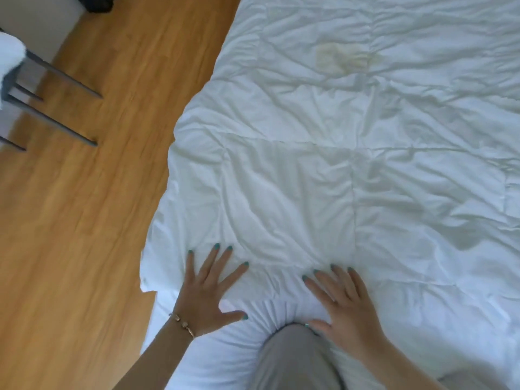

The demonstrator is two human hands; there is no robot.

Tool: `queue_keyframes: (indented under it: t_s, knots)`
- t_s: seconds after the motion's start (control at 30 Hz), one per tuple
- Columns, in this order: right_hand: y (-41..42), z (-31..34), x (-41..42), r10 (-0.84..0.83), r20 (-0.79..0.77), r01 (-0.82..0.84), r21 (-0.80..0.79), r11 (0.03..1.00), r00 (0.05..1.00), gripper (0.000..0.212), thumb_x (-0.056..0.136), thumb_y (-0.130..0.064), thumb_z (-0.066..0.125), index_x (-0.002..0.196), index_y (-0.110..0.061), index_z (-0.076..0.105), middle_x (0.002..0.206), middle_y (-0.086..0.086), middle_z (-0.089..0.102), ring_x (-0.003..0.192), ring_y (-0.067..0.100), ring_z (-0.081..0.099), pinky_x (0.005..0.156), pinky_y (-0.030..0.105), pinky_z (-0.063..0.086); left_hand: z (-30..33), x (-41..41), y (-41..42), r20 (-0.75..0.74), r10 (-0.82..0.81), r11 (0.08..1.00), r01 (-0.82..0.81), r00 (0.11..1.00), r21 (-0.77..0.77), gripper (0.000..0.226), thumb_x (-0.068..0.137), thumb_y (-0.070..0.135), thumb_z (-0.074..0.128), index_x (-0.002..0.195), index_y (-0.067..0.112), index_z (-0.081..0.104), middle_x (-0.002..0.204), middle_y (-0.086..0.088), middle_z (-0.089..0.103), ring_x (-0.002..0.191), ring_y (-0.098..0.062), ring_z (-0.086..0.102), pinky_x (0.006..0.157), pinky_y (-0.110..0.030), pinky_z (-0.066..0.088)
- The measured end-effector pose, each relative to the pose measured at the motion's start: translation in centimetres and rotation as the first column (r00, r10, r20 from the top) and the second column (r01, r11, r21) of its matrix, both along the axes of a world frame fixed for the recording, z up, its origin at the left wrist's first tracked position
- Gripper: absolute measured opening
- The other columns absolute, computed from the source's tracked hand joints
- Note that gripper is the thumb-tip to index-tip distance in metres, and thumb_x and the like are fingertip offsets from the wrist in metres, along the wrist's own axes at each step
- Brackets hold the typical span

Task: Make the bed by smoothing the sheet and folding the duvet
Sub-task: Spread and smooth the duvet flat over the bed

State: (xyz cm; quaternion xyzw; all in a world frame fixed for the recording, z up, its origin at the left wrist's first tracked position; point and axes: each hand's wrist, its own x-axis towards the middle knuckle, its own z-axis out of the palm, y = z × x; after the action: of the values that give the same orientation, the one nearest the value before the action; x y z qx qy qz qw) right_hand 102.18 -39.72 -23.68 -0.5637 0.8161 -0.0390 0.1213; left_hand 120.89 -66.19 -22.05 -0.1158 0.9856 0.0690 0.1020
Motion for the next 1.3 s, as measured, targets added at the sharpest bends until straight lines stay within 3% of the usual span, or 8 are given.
queue_keyframes:
  t_s: [0.2,0.43,0.6,0.77,0.93,1.07,1.2,1.3]
  knots:
    - [-3.2,1.5,-3.2,-0.15,0.101,0.146,0.047,0.988,0.984,0.101,0.073,-0.002,0.07,0.15,-0.042,0.019,0.108,-0.004,0.063,0.095,0.025,0.061,0.076,0.035,0.047,0.7,1.0,-5.7,-0.057,-0.119,0.977,0.106,0.991,-0.187,0.085,0.078,-0.004,0.032,0.152,0.035,0.017,0.128,-0.009,0.058,0.111,-0.033,0.061,0.079,-0.045,0.052]
    - [-5.9,3.0,-0.4,0.042,0.437,-0.006,-0.084,0.996,0.899,0.069,0.084,-0.006,0.052,0.143,-0.04,0.041,0.105,-0.002,0.058,0.097,0.019,0.056,0.083,0.031,0.047,4.4,6.7,-12.5,0.054,-0.22,0.952,0.227,0.974,-0.207,0.082,0.081,-0.007,0.025,0.146,0.044,0.027,0.143,0.003,0.049,0.12,-0.029,0.056,0.09,-0.042,0.039]
    - [-6.5,2.9,-2.1,-0.131,0.617,-0.035,0.248,0.968,0.776,0.068,0.083,-0.052,0.065,0.144,-0.045,0.036,0.129,-0.008,0.043,0.12,0.012,0.042,0.106,0.037,0.036,2.3,1.3,-8.8,0.307,0.414,0.76,-0.511,0.857,0.402,0.055,0.067,0.022,0.05,0.105,0.062,0.049,0.139,0.016,0.044,0.14,-0.019,0.031,0.107,-0.034,0.032]
    - [-0.2,2.8,-5.6,-0.334,-0.019,0.326,0.268,0.906,0.942,0.076,0.076,-0.082,0.038,0.145,-0.054,0.025,0.159,-0.004,0.016,0.143,0.036,0.019,0.108,0.065,0.019,1.1,-5.5,-2.2,0.072,0.468,0.863,-0.473,0.881,0.179,0.074,0.079,0.081,0.035,0.145,0.056,0.013,0.16,0.006,0.003,0.147,-0.028,-0.008,0.109,-0.066,-0.001]
    - [5.7,1.9,-5.0,-0.266,0.168,0.157,0.482,0.862,0.949,0.07,0.08,-0.082,0.012,0.141,-0.061,-0.014,0.153,-0.014,-0.032,0.146,0.022,-0.022,0.116,0.056,0.0,-2.0,-6.3,-1.8,0.454,0.458,0.849,-0.527,0.764,0.031,0.093,0.061,0.097,0.015,0.126,0.058,-0.039,0.144,0.013,-0.047,0.139,-0.026,-0.036,0.102,-0.077,0.004]
    - [8.1,6.1,-9.8,-0.542,0.428,0.423,0.346,0.837,0.723,0.047,0.085,-0.057,0.06,0.128,-0.061,0.042,0.147,-0.032,0.029,0.14,-0.002,0.026,0.11,0.025,0.029,1.4,-11.9,0.6,0.536,0.563,0.758,-0.651,0.629,-0.032,0.103,0.077,0.076,0.046,0.149,0.038,-0.017,0.159,-0.001,-0.02,0.144,-0.036,-0.02,0.108,-0.071,-0.001]
    - [15.1,7.7,-13.4,-0.669,0.167,0.651,0.151,0.744,0.725,0.064,0.059,-0.067,0.075,0.107,-0.027,0.06,0.104,-0.012,0.051,0.1,0.011,0.047,0.082,0.024,0.036,3.5,-19.6,15.3,-0.011,0.203,0.91,-0.184,0.979,0.372,0.062,0.081,0.049,0.055,0.136,0.021,0.045,0.141,-0.008,0.042,0.136,-0.036,0.032,0.109,-0.063,0.023]
    - [23.0,6.7,-15.6,-0.44,-0.04,0.424,0.359,0.831,0.897,0.085,0.041,-0.08,0.067,0.104,-0.024,0.062,0.101,-0.005,0.057,0.101,0.026,0.056,0.085,0.038,0.04,3.5,-23.0,28.2,0.067,-0.323,0.848,0.257,0.944,0.463,0.083,0.073,0.063,0.063,0.144,0.04,0.028,0.148,-0.001,0.033,0.139,-0.034,0.025,0.109,-0.068,0.008]
